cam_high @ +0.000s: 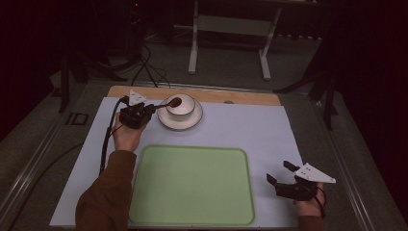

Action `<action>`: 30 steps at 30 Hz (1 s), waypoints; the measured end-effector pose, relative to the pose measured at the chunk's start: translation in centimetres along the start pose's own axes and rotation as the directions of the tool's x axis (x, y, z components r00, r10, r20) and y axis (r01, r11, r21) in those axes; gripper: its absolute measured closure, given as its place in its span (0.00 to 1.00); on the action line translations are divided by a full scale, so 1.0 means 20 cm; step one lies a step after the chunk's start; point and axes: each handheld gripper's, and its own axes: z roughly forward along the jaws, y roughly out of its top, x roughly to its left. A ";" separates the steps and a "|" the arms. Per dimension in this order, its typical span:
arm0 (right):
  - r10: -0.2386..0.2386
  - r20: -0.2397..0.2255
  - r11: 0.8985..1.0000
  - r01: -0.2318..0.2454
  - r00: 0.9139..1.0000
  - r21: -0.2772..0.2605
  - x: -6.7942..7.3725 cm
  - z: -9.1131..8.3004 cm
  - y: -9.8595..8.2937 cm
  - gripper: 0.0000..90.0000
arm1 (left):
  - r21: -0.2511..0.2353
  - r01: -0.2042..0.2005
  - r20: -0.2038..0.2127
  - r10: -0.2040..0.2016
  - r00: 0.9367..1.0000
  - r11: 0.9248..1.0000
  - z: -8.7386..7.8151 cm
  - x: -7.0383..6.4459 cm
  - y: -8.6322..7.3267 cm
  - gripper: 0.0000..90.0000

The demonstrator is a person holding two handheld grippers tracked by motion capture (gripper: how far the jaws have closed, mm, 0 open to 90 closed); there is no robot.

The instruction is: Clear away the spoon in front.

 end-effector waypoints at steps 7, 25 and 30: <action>0.000 -0.001 1.000 0.000 1.000 0.000 0.00 0.00 0.00 0.16 | -0.020 0.001 -0.012 -0.002 1.000 1.000 -0.10 0.02 0.02 0.93; -0.004 0.001 1.000 0.004 1.000 0.000 0.01 0.00 0.00 0.16 | -0.006 -0.030 -0.041 0.030 0.999 1.000 -0.31 -0.02 0.01 0.93; -0.008 0.000 1.000 0.008 1.000 0.002 0.01 0.00 0.00 0.16 | 0.002 -0.032 -0.042 0.032 0.999 0.999 -0.37 -0.03 -0.01 0.93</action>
